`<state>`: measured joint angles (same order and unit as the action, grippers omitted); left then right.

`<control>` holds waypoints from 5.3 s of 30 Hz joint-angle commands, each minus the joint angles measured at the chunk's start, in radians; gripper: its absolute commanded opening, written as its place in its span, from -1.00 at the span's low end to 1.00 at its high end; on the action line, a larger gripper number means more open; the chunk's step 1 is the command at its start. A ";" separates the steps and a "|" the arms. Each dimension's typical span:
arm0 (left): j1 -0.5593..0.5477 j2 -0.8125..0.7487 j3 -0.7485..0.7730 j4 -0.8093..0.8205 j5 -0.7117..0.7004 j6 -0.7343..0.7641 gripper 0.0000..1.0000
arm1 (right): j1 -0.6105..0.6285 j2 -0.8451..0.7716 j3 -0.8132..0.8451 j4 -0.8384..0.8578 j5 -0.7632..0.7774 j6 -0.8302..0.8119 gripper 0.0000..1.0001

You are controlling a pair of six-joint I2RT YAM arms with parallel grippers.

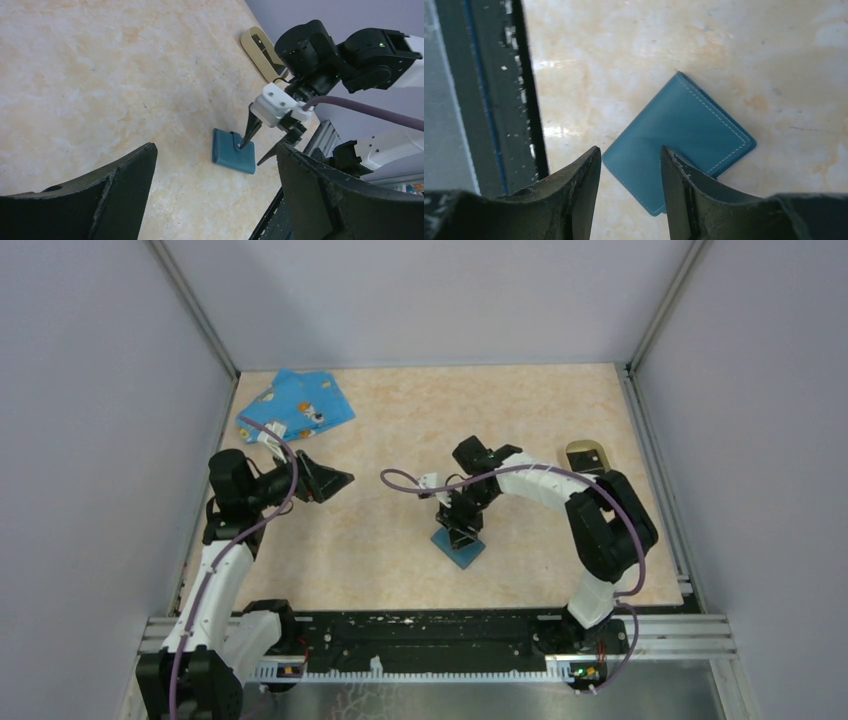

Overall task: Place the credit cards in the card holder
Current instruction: Move the card holder to the center of the board, then open the card holder at the center of the board.

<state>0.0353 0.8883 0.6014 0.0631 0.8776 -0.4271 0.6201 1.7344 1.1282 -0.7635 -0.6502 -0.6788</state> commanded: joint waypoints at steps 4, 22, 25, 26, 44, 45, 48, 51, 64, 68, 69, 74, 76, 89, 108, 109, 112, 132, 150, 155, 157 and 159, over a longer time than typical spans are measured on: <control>0.004 0.018 -0.023 0.086 0.059 -0.041 0.89 | -0.020 -0.220 0.005 -0.087 -0.198 -0.224 0.01; -0.487 -0.101 -0.397 0.443 -0.372 -0.396 0.52 | -0.115 -0.346 -0.266 -0.003 -0.169 -0.743 0.12; -0.558 -0.042 -0.481 0.615 -0.424 -0.406 0.53 | -0.074 -0.320 -0.283 -0.010 -0.120 -0.805 0.12; -0.582 -0.014 -0.489 0.650 -0.441 -0.401 0.53 | -0.058 -0.312 -0.284 -0.005 -0.097 -0.805 0.12; -0.669 0.432 -0.526 1.040 -0.441 -0.372 0.60 | 0.012 -0.254 -0.303 0.094 -0.025 -0.737 0.01; -0.670 0.439 -0.522 1.040 -0.438 -0.370 0.61 | 0.014 -0.250 -0.302 0.093 -0.025 -0.737 0.01; -0.669 0.460 -0.503 1.031 -0.420 -0.352 0.63 | 0.019 -0.249 -0.300 0.098 -0.021 -0.732 0.01; -0.669 0.493 -0.479 1.005 -0.406 -0.327 0.63 | 0.020 -0.249 -0.302 0.106 -0.015 -0.726 0.00; -0.669 0.624 -0.399 0.980 -0.409 -0.283 0.59 | 0.050 -0.227 -0.285 0.208 0.037 -0.587 -0.18; -0.669 0.650 -0.364 0.934 -0.429 -0.249 0.51 | 0.046 -0.245 -0.271 0.207 0.022 -0.562 -0.19; -0.669 0.660 -0.354 0.930 -0.427 -0.242 0.47 | 0.044 -0.249 -0.270 0.207 0.018 -0.556 -0.19; -0.669 0.743 -0.297 0.938 -0.397 -0.230 0.34 | 0.027 -0.250 -0.273 0.268 0.060 -0.493 -0.19; -0.669 0.782 -0.278 0.953 -0.385 -0.233 0.30 | 0.019 -0.252 -0.277 0.292 0.073 -0.472 -0.19; -0.669 0.877 -0.201 0.888 -0.413 -0.216 0.20 | -0.016 -0.271 -0.281 0.370 0.041 -0.399 -0.14; -0.673 0.987 -0.102 0.824 -0.346 -0.251 -0.15 | 0.018 -0.138 -0.243 0.375 0.127 -0.375 -0.29; -0.674 0.990 -0.101 0.825 -0.345 -0.251 -0.20 | 0.018 -0.142 -0.243 0.379 0.133 -0.369 -0.33; -0.674 0.994 -0.104 0.817 -0.344 -0.252 -0.39 | 0.018 -0.147 -0.241 0.382 0.147 -0.360 -0.50; -0.680 0.974 -0.172 0.855 -0.327 -0.262 -1.00 | 0.017 -0.239 -0.257 0.399 0.082 -0.304 -0.74; -0.689 0.981 -0.181 0.888 -0.322 -0.283 -1.00 | 0.043 -0.142 -0.239 0.309 0.059 -0.354 -0.05; -0.690 0.986 -0.183 0.898 -0.313 -0.286 -1.00 | 0.055 -0.110 -0.230 0.303 0.078 -0.350 -0.07; -0.690 0.987 -0.183 0.900 -0.310 -0.286 -1.00 | 0.055 -0.098 -0.224 0.297 0.088 -0.348 -0.14; -0.690 0.985 -0.184 0.902 -0.309 -0.286 -1.00 | 0.055 -0.093 -0.217 0.287 0.092 -0.348 -0.24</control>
<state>-0.6411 1.8519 0.4423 1.0039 0.5388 -0.7223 0.6556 1.6032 0.8860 -0.4583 -0.5732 -1.0183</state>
